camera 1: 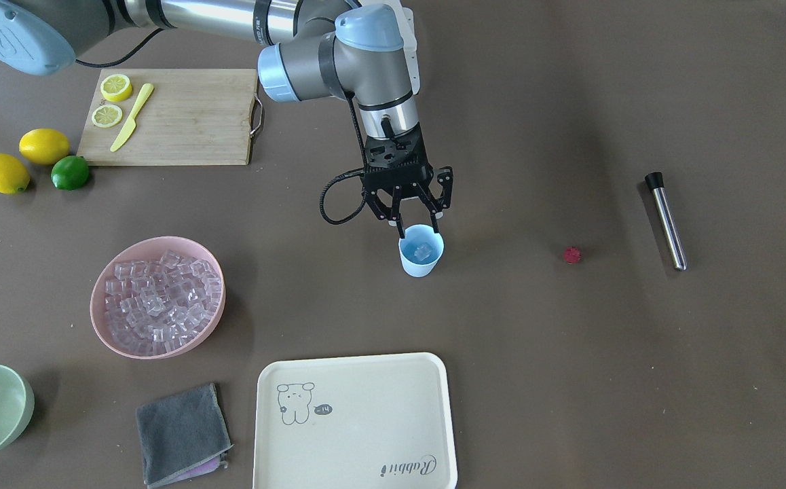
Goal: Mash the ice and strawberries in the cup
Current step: 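Carry the ice cube with the right gripper over the blue cup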
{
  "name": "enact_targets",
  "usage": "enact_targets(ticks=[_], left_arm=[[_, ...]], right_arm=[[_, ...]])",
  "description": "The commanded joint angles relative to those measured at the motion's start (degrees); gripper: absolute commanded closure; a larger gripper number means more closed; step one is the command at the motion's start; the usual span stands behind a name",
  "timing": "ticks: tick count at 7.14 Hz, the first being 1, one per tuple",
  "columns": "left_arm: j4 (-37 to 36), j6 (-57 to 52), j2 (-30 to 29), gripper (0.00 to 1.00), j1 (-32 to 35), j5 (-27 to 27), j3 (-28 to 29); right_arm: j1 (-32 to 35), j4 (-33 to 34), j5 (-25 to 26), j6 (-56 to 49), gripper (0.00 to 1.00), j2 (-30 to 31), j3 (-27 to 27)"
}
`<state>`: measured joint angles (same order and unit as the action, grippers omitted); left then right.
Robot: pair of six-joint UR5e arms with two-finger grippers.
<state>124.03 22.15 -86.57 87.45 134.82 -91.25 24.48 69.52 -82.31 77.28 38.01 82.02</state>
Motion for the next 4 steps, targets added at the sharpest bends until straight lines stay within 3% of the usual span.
enact_targets(ticks=[1, 4], left_arm=[[0.0, 0.0, -0.2, 0.02, 0.0, -0.1, 0.1], [0.1, 0.0, 0.5, 0.02, 0.0, 0.0, -0.1]], right_arm=[[1.0, -0.2, -1.2, 0.1, 0.1, 1.4, 2.4], [9.9, 0.0, -10.9, -9.6, 0.15, 12.0, 8.5]])
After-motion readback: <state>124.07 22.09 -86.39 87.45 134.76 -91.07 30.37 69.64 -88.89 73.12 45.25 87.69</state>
